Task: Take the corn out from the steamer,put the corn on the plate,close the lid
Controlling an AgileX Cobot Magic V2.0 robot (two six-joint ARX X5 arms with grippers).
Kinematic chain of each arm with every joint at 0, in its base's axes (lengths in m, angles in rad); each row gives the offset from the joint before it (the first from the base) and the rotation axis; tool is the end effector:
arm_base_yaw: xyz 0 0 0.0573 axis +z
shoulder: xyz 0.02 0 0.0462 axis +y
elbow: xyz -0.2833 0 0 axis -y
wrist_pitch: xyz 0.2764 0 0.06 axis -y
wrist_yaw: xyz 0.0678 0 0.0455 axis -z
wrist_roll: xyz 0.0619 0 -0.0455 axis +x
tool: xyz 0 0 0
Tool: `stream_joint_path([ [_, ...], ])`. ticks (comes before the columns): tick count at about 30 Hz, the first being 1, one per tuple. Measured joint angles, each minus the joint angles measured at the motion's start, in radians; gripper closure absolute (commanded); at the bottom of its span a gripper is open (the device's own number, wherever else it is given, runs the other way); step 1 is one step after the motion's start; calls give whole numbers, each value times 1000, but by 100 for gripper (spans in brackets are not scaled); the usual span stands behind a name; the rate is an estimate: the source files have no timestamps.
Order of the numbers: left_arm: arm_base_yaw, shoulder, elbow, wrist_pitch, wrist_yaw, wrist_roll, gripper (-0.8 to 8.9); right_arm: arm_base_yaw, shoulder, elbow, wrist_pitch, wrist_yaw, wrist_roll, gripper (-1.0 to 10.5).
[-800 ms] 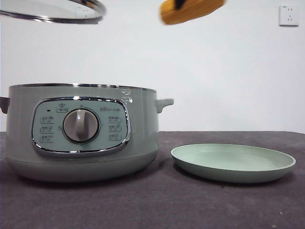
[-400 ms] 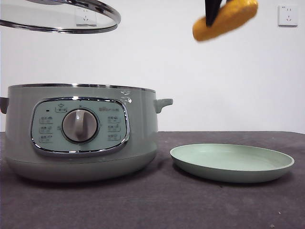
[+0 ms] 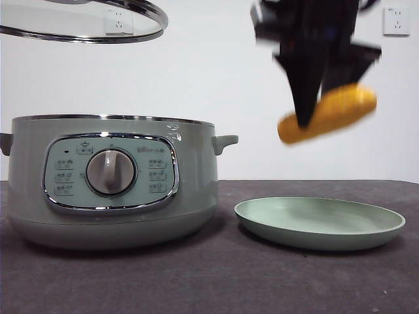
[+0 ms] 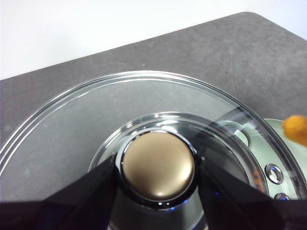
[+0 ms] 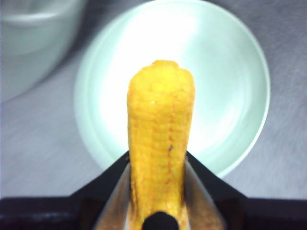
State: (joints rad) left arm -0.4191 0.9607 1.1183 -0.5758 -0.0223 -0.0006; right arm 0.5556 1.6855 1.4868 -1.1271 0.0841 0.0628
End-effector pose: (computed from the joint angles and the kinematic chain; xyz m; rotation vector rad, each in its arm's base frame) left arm 0.2196 -0.0963 0.3857 0.0916 0.4108 -0.3908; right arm 0.3142 0.1890 0.2636 -0.3670 1.2780 0.3591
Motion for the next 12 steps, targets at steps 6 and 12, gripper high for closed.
stream_joint_path([
  [6, 0, 0, 0, 2, 0, 0, 822, -1, 1, -206, 274, 50, 14, 958],
  [12, 0, 0, 0, 2, 0, 0, 822, -2, 1, -346, 481, 50, 20, 958],
])
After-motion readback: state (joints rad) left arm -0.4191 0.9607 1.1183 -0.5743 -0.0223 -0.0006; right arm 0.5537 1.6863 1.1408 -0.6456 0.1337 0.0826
